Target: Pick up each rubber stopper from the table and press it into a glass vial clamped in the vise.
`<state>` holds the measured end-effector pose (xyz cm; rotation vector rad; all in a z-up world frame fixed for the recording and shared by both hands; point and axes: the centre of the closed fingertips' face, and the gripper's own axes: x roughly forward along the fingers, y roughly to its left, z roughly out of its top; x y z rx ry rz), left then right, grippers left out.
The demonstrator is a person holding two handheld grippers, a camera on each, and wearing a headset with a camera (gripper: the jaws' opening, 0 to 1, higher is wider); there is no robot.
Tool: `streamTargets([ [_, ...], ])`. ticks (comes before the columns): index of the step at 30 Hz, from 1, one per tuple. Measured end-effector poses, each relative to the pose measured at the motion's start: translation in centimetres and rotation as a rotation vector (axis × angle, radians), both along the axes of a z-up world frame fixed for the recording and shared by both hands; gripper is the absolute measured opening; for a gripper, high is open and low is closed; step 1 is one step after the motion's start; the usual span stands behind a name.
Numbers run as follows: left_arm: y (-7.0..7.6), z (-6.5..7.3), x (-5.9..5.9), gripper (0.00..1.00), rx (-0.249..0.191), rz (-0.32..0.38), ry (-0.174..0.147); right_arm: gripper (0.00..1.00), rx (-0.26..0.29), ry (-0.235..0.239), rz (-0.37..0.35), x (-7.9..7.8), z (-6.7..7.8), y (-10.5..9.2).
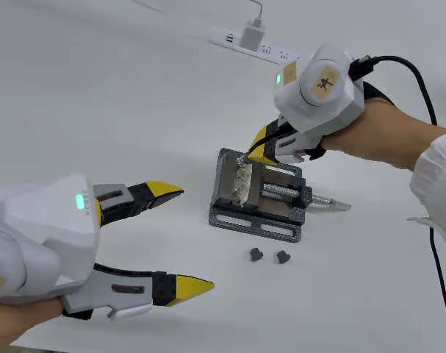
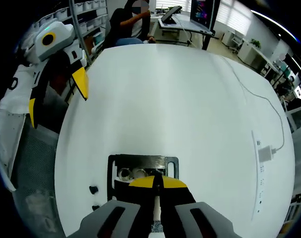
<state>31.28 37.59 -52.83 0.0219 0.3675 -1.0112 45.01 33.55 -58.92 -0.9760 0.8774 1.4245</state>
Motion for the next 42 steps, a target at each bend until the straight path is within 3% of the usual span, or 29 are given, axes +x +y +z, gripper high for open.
streamTargets([
  [13,-0.2,0.0,0.4,0.66,-0.002,0.004,0.002,0.00,-0.011,0.002,0.021,0.8,-0.3,-0.4],
  [19,-0.2,0.1,0.5,0.66,-0.001,0.004,0.000,0.00,-0.038,-0.027,0.073,0.7,-0.2,-0.4],
  [32,0.0,0.5,0.9,0.65,-0.007,0.012,0.000,0.00,-0.080,0.013,0.076,1.0,-0.3,-0.1],
  [42,0.2,0.6,1.0,0.65,-0.006,0.012,-0.003,0.00,-0.088,-0.003,0.089,0.6,-0.1,0.0],
])
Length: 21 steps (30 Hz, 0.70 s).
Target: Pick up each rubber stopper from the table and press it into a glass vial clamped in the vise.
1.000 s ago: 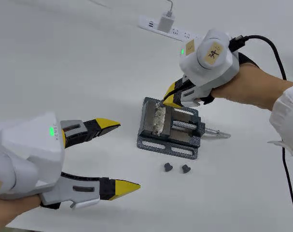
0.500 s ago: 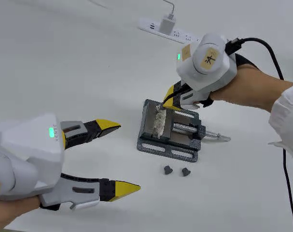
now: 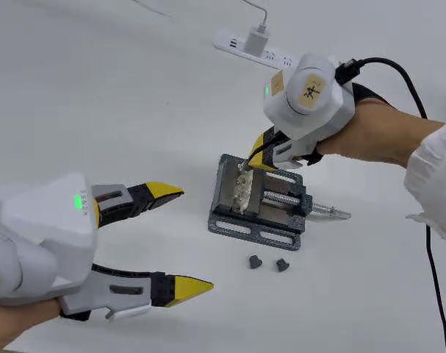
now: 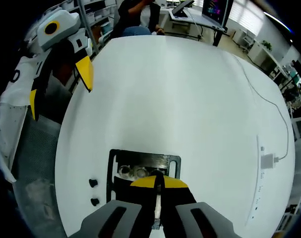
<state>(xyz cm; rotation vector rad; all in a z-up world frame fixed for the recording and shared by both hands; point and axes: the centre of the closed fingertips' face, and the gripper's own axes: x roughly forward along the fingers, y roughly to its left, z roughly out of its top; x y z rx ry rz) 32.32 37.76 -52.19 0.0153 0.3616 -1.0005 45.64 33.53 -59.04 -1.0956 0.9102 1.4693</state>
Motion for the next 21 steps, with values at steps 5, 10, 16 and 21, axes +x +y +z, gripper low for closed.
streamTargets([
  [5,0.19,0.14,0.11,0.65,-0.002,0.003,-0.002,0.00,0.000,-0.003,-0.005,-0.08,-0.03,0.09],
  [10,0.42,0.04,0.20,0.65,-0.001,0.003,-0.001,0.00,0.005,-0.017,-0.002,-0.09,-0.07,0.20],
  [16,0.49,0.09,0.37,0.64,-0.002,0.003,-0.005,0.00,0.001,-0.044,0.010,-0.12,-0.19,0.30],
  [21,0.60,0.15,0.38,0.63,-0.004,0.007,-0.006,0.00,0.010,-0.061,0.012,-0.39,-0.22,0.27],
])
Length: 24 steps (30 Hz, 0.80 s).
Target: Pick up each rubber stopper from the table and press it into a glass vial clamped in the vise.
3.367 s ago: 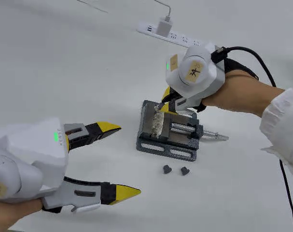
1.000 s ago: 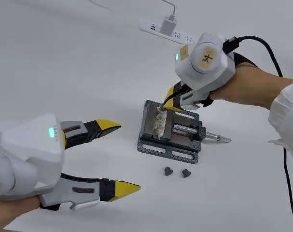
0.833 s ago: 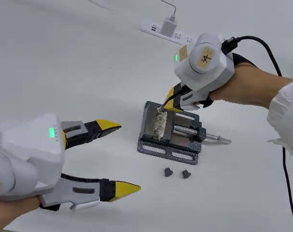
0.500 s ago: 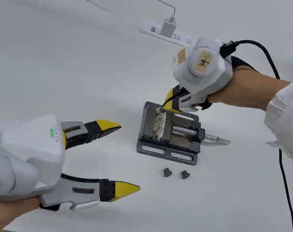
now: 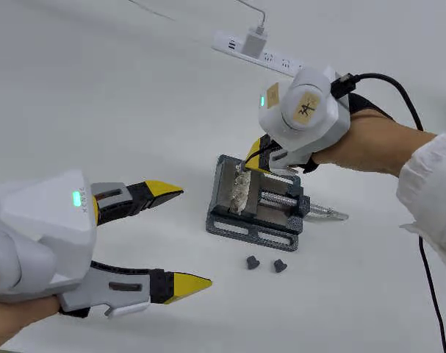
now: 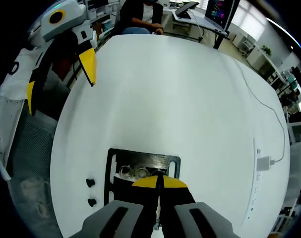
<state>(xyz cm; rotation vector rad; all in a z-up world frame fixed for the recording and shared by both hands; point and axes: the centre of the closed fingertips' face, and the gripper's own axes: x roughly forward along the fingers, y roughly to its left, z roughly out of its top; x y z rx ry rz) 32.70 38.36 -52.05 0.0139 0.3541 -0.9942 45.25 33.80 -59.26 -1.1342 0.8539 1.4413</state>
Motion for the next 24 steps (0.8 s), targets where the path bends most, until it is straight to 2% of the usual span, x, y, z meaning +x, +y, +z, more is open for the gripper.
streamTargets([
  [6,0.06,0.09,-0.05,0.63,-0.001,0.003,-0.003,0.00,0.040,-0.030,-0.019,-0.54,0.34,-0.01],
  [11,-0.06,0.02,-0.14,0.63,0.001,0.000,-0.004,0.00,0.087,-0.059,-0.039,-0.31,0.26,-0.11],
  [14,-0.16,0.00,-0.19,0.63,0.001,-0.001,-0.002,0.00,0.100,-0.097,-0.031,-0.53,0.33,-0.05],
  [16,-0.18,0.04,-0.16,0.63,-0.002,0.002,-0.002,0.00,0.112,-0.122,-0.028,-0.01,0.26,-0.31],
  [19,-0.26,0.04,-0.16,0.63,0.002,-0.001,-0.003,0.00,0.113,-0.140,-0.020,0.05,0.21,-0.28],
  [24,-0.37,0.16,-0.09,0.63,0.004,-0.004,-0.006,0.00,0.084,-0.166,0.006,0.08,0.11,-0.15],
])
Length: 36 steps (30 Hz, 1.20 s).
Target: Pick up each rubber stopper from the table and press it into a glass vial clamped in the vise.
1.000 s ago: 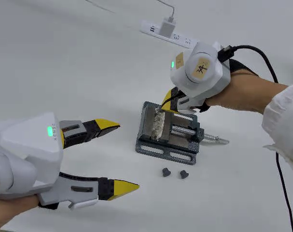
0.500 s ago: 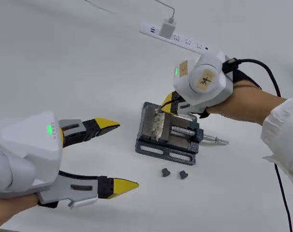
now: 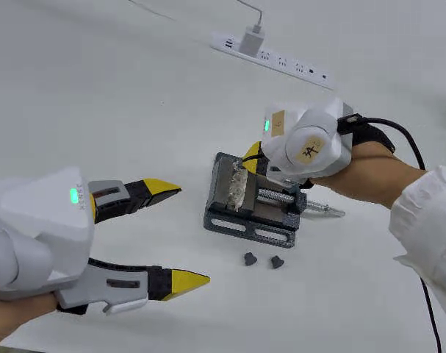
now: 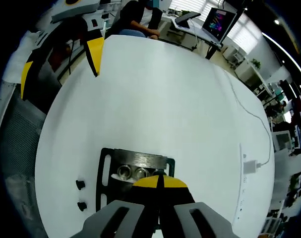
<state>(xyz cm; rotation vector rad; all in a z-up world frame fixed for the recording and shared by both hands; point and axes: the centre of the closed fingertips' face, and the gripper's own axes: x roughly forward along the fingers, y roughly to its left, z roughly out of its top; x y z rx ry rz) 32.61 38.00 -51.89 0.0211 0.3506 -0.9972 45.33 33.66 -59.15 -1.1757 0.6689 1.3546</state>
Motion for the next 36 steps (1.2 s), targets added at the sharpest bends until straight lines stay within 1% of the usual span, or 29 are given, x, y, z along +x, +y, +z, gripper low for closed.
streamTargets([
  [2,0.03,0.05,0.03,0.63,-0.001,0.003,0.000,0.00,-0.003,0.002,-0.004,0.02,0.00,-0.02],
  [3,0.03,0.03,-0.01,0.62,0.001,0.001,-0.001,0.00,-0.016,0.006,0.009,0.07,-0.01,0.00],
  [5,0.02,0.07,-0.04,0.62,0.002,-0.001,-0.002,0.00,-0.030,0.025,0.001,0.17,-0.02,0.03],
  [9,0.05,0.35,0.12,0.62,-0.001,0.006,-0.009,0.00,-0.019,0.036,-0.016,0.07,-0.02,-0.17],
  [11,-0.02,0.50,0.19,0.62,-0.002,0.006,-0.013,0.00,-0.011,0.062,-0.044,0.17,0.11,-0.17],
  [12,-0.10,0.55,0.15,0.62,-0.007,0.006,-0.010,0.00,-0.016,0.064,-0.038,0.22,0.13,-0.15],
  [13,-0.20,0.49,0.05,0.62,-0.002,-0.001,-0.013,0.00,-0.007,0.101,-0.069,0.25,0.13,-0.18],
  [14,-0.23,0.40,-0.02,0.62,0.005,-0.005,-0.013,0.00,0.005,0.116,-0.084,0.26,0.20,-0.15],
  [17,-0.21,0.25,-0.13,0.62,0.004,-0.003,-0.005,0.00,0.021,0.116,-0.083,0.12,0.41,-0.30],
  [18,-0.17,0.25,-0.15,0.62,0.006,-0.002,-0.007,0.00,0.035,0.126,-0.104,0.29,0.37,-0.27],
  [19,-0.14,0.24,-0.14,0.62,0.004,0.000,-0.005,0.00,0.034,0.126,-0.102,0.63,0.26,-0.34],
  [20,-0.11,0.23,-0.13,0.62,0.004,0.001,-0.003,0.00,0.035,0.126,-0.098,0.64,0.25,-0.34],
  [25,-0.12,0.23,-0.02,0.62,0.009,0.001,-0.004,0.00,0.043,0.140,-0.113,0.30,0.38,-0.28],
  [26,-0.11,0.25,-0.01,0.62,0.008,0.001,-0.004,0.00,0.037,0.121,-0.101,0.48,0.37,-0.39],
  [28,-0.08,0.24,-0.01,0.63,0.009,0.004,-0.004,0.00,0.041,0.135,-0.113,0.19,0.38,-0.47],
  [31,-0.10,0.16,-0.15,0.63,0.013,0.003,-0.003,0.00,0.042,0.133,-0.114,0.14,0.48,-0.70],
  [33,-0.15,0.15,-0.26,0.63,0.013,0.002,-0.001,0.00,0.047,0.145,-0.121,-0.08,0.53,-0.80],
  [35,-0.17,0.15,-0.33,0.63,0.014,0.001,-0.002,0.00,0.051,0.143,-0.122,-0.15,0.59,-0.90],
  [36,-0.15,0.15,-0.35,0.63,0.015,0.002,-0.001,0.00,0.058,0.150,-0.128,-0.26,0.63,-0.90],
])
